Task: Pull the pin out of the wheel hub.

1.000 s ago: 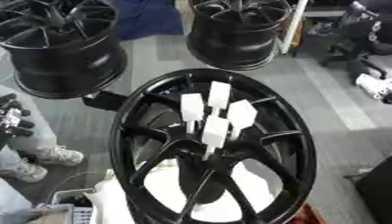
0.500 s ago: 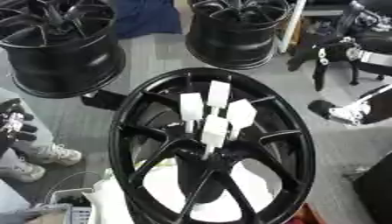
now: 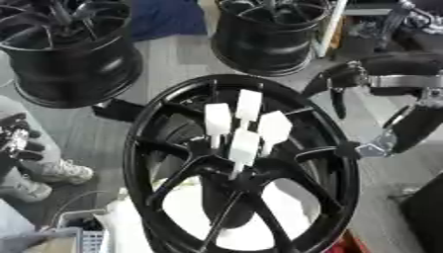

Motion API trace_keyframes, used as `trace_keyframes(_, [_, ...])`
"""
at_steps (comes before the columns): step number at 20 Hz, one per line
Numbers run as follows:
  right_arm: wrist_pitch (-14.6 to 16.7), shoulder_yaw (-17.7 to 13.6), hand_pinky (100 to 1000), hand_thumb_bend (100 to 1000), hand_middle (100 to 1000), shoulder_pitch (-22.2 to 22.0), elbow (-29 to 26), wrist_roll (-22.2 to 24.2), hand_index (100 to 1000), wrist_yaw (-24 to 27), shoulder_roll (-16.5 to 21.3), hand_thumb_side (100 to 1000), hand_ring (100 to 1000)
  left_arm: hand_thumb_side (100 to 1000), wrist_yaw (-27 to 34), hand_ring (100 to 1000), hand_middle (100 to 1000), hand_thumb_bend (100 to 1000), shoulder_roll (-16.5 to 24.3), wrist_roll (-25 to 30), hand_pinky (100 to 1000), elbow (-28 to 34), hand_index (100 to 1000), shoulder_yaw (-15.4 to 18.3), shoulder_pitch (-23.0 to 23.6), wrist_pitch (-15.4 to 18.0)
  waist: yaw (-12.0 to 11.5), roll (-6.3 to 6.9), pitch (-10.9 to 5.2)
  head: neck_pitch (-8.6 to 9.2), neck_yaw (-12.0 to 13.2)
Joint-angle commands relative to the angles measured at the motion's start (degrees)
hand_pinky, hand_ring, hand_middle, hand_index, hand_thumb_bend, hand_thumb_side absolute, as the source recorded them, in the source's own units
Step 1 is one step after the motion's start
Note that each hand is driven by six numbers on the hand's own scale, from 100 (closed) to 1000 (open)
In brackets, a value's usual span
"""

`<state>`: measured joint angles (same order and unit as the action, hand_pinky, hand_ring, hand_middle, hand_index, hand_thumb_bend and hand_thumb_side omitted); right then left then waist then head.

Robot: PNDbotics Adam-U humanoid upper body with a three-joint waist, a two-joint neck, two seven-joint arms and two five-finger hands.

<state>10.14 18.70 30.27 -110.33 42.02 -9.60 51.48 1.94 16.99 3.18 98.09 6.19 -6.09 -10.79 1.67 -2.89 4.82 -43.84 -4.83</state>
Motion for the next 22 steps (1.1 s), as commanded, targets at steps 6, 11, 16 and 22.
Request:
trace_keyframes(6, [1.6, 1.0, 588, 336, 832, 4.5, 6.0, 1.1, 921, -4.0, -3.6, 378, 451, 548, 0.0, 566, 590, 100, 0.1, 0.3, 565, 1.0, 872, -0.1, -0.9, 0.0, -0.5, 0.15, -0.23, -0.28, -0.6])
trace_keyframes(11, [2.7, 1.4, 585, 286, 825, 6.3, 10.2, 0.7, 914, -6.0, -5.8, 340, 443, 548, 0.0, 566, 590, 100, 0.0, 0.4, 565, 1.0, 871, -0.2, -1.0, 0.0, -0.9, 0.15, -0.02, -0.28, -0.8])
trace_keyframes(16, [3.8, 1.7, 584, 261, 820, 7.3, 14.8, 0.9, 902, -8.7, -7.6, 318, 438, 548, 0.0, 566, 590, 100, -0.3, 0.5, 566, 0.9, 871, -0.4, -1.1, 0.0, -1.4, 0.28, 0.25, -0.28, -1.0])
trace_keyframes(22, [5.2, 1.9, 573, 249, 798, 7.8, 18.6, 1.0, 882, -10.9, -9.1, 305, 426, 548, 0.1, 567, 590, 100, -0.4, 0.6, 566, 1.1, 871, -0.4, -1.3, 0.0, -1.8, 0.55, 0.54, -0.28, -1.2])
